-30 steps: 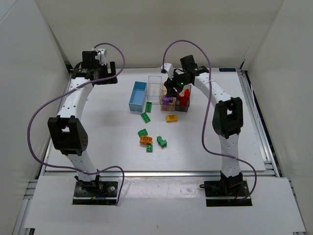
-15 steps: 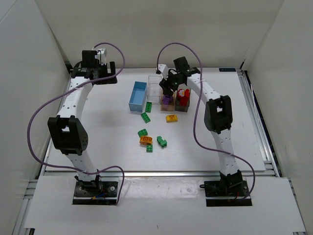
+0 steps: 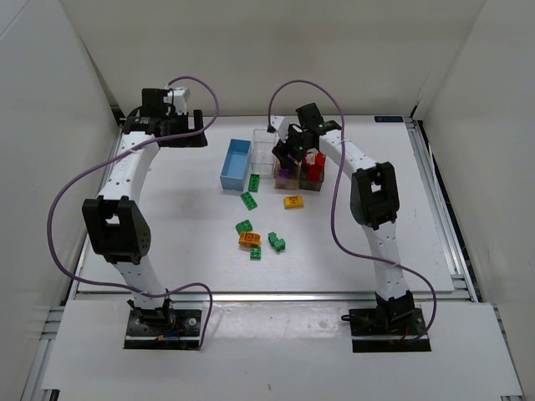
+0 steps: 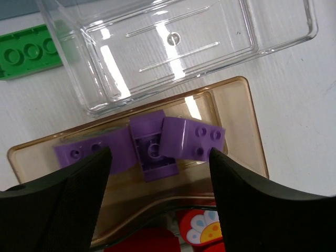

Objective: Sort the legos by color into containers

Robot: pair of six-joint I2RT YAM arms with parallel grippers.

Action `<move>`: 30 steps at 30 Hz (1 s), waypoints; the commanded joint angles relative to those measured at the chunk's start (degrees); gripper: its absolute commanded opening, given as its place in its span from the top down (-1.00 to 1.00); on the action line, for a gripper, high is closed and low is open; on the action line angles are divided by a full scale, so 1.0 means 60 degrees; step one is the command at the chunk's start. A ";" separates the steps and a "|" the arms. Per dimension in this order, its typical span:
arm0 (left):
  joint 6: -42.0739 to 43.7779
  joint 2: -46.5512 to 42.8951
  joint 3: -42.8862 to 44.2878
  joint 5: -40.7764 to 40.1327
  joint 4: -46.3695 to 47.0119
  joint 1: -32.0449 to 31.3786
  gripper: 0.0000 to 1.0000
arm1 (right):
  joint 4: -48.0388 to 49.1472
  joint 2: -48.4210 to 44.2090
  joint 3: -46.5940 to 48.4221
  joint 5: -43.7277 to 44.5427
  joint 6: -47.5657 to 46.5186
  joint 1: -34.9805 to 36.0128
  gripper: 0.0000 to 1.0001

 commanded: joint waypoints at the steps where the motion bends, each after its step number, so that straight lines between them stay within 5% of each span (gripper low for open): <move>1: 0.0176 -0.0610 -0.0250 0.0798 0.0151 -0.0063 -0.99 | 0.0466 -0.1137 -0.0125 -0.0079 0.0139 0.0184 -0.57; 10: 0.2239 -0.1722 -0.1860 0.3885 -0.0169 -0.0253 -0.99 | 0.0833 -0.3699 -0.1516 -0.0415 0.0812 0.0243 -0.60; 15: 0.6155 -0.2294 -0.2708 0.5602 -0.2423 -0.0765 -0.95 | -0.0074 -0.5031 -0.2073 -0.1337 0.1237 0.0009 -0.59; 19: 0.8362 -0.2937 -0.3792 0.5343 -0.3598 -0.1758 -0.91 | -0.0822 -0.5836 -0.2935 -0.1895 0.1252 -0.0225 -0.59; 30: 0.8160 -0.3451 -0.7030 0.3350 0.1027 -0.4237 -0.78 | -0.0998 -0.6704 -0.4945 -0.1910 0.1765 -0.1748 -0.59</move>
